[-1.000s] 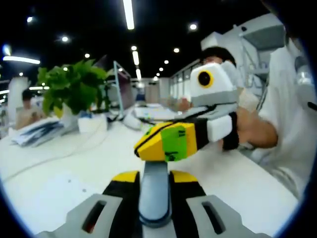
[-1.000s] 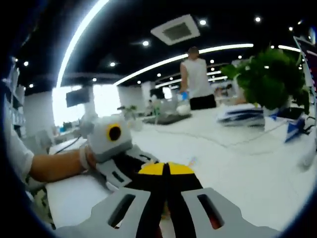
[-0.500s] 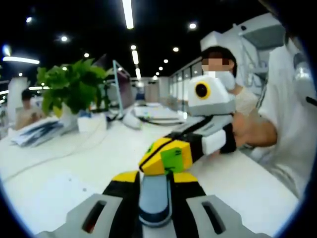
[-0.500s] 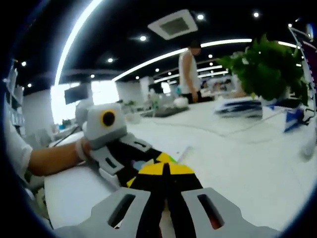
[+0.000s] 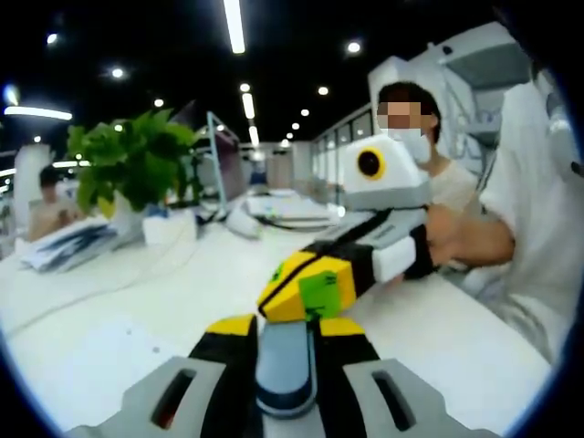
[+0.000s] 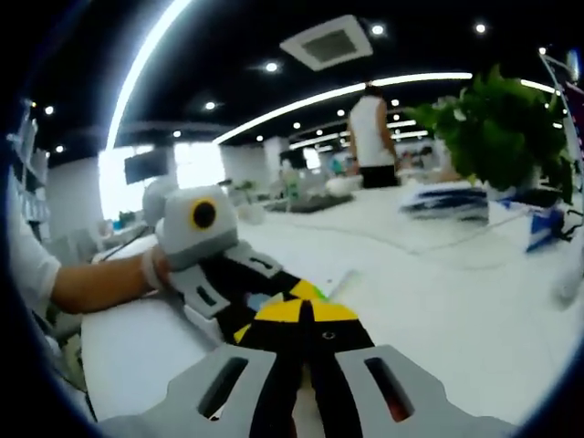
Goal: Pick up the paper insert the paper into the punch align the paper edges press the punch to punch holes
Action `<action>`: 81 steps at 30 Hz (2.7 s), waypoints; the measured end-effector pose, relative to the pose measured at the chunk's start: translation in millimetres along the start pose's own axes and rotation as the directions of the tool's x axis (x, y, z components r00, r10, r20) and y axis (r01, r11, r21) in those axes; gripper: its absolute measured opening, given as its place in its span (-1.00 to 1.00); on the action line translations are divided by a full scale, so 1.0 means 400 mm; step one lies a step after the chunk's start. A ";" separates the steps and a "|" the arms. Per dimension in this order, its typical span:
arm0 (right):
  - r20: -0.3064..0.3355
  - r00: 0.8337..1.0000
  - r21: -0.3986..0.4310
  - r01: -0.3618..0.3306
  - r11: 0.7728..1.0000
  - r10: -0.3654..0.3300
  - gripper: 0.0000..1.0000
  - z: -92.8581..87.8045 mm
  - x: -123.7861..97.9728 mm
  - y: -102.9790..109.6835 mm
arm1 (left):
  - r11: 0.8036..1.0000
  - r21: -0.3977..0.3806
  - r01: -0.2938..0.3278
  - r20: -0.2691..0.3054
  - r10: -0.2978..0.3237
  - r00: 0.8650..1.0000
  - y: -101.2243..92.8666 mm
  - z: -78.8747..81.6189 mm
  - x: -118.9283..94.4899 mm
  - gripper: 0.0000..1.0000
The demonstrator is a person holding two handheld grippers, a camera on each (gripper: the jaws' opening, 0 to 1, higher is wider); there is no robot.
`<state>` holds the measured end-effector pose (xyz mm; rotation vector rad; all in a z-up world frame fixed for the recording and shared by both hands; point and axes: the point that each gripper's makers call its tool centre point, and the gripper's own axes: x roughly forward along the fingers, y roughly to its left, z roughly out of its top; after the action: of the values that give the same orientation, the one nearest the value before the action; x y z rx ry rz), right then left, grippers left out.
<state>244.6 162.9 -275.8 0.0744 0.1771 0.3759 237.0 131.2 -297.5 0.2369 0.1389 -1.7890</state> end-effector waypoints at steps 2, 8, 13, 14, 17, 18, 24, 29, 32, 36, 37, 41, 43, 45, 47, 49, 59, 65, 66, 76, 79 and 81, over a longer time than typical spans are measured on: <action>0.016 1.000 0.012 0.006 1.000 -0.006 -0.93 0.005 -0.003 0.005 | 1.000 0.002 -0.001 0.000 0.001 1.000 -0.001 0.000 0.000 -0.49; 0.015 1.000 -0.096 0.007 0.995 -0.006 -0.92 0.054 0.001 0.023 | 1.000 0.007 -0.002 0.003 0.002 1.000 -0.006 0.003 0.001 -0.48; 0.055 0.998 -0.136 -0.022 0.990 0.029 -0.90 0.080 0.010 0.042 | 1.000 0.008 -0.003 0.005 0.003 1.000 -0.010 0.006 0.001 -0.48; 0.034 0.999 -0.150 -0.029 0.988 0.034 -0.88 0.080 0.014 0.047 | 1.000 0.008 -0.003 0.003 0.003 1.000 -0.012 0.006 0.002 -0.48; 0.002 1.000 -0.184 -0.023 0.983 0.024 -0.77 0.080 0.024 0.053 | 1.000 -0.015 -0.008 0.000 0.008 1.000 -0.012 0.006 0.002 -0.48; 0.002 0.999 -0.188 -0.036 0.982 0.037 -0.70 0.079 0.027 0.058 | 1.000 -0.013 -0.009 0.000 0.009 1.000 -0.014 0.006 0.003 -0.48; 0.026 0.997 -0.179 -0.062 0.982 0.067 -0.54 0.095 0.044 0.064 | 1.000 0.008 -0.004 0.002 0.004 1.000 -0.023 0.007 0.003 -0.42; 0.101 0.995 0.005 -0.018 1.000 0.017 -0.09 0.149 0.020 0.034 | 1.000 -0.023 -0.003 0.014 0.004 1.000 -0.015 0.015 -0.001 -0.30; 0.113 0.993 0.085 -0.038 0.996 0.028 0.21 0.162 0.013 0.016 | 1.000 -0.021 0.003 0.020 -0.003 1.000 -0.013 0.020 0.000 -0.14; 0.170 0.985 0.207 -0.056 0.977 0.020 0.32 0.188 -0.004 -0.001 | 1.000 -0.017 -0.006 0.068 0.007 0.998 -0.004 0.048 -0.009 0.14; 0.192 0.981 0.219 -0.063 0.974 0.021 0.33 0.198 -0.011 -0.002 | 0.999 -0.048 0.001 0.098 0.004 0.995 -0.003 0.063 -0.013 0.16; 0.235 0.972 0.252 -0.085 0.964 0.024 0.35 0.216 -0.045 -0.008 | 0.995 -0.100 0.005 0.195 0.015 0.981 0.028 0.113 -0.046 0.18; 0.216 0.976 0.231 -0.031 0.972 -0.020 0.37 0.209 -0.066 -0.026 | 0.993 -0.118 -0.001 0.232 0.029 0.972 0.035 0.135 -0.058 0.23; 0.223 0.974 0.239 -0.009 0.971 -0.046 0.51 0.212 -0.095 -0.047 | 0.993 -0.118 -0.014 0.242 0.042 0.969 0.045 0.146 -0.072 0.26; 0.231 0.971 0.260 -0.007 0.965 -0.055 0.51 0.214 -0.118 -0.062 | 0.993 -0.119 -0.023 0.249 0.052 0.967 0.051 0.159 -0.085 0.24; 0.232 0.971 0.273 -0.006 0.962 -0.060 0.28 0.217 -0.140 -0.067 | 0.992 -0.128 -0.008 0.254 0.041 0.966 0.043 0.169 -0.091 0.07; 0.176 0.984 0.153 -0.013 0.988 -0.014 0.02 0.210 -0.201 -0.025 | 0.996 -0.002 -0.085 0.258 0.083 0.963 -0.028 0.228 -0.202 0.15; 0.111 0.993 0.050 0.026 0.998 -0.031 -0.01 0.166 -0.208 0.008 | 0.987 0.003 -0.163 0.162 0.160 0.974 -0.112 0.165 -0.314 0.29; 0.082 0.996 0.026 0.023 0.999 -0.025 0.01 0.151 -0.210 0.015 | 0.985 0.013 -0.170 0.151 0.166 0.974 -0.118 0.158 -0.327 0.29; 0.008 1.000 0.009 0.019 1.000 -0.019 0.11 0.089 -0.217 0.056 | 0.944 -0.089 -0.318 0.083 0.325 0.942 -0.173 0.069 -0.471 0.44; -0.022 0.999 -0.061 0.036 0.998 -0.037 0.11 0.076 -0.247 0.045 | 0.912 -0.118 -0.393 0.063 0.402 0.914 -0.169 0.042 -0.524 0.52; -0.018 0.999 -0.060 0.041 0.997 -0.042 0.11 0.079 -0.264 0.040 | 0.901 -0.119 -0.417 0.055 0.425 0.904 -0.176 0.033 -0.546 0.53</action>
<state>148.0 137.0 -226.4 0.0081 0.1861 0.3402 214.5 351.7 -235.9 0.1083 0.1142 -1.3513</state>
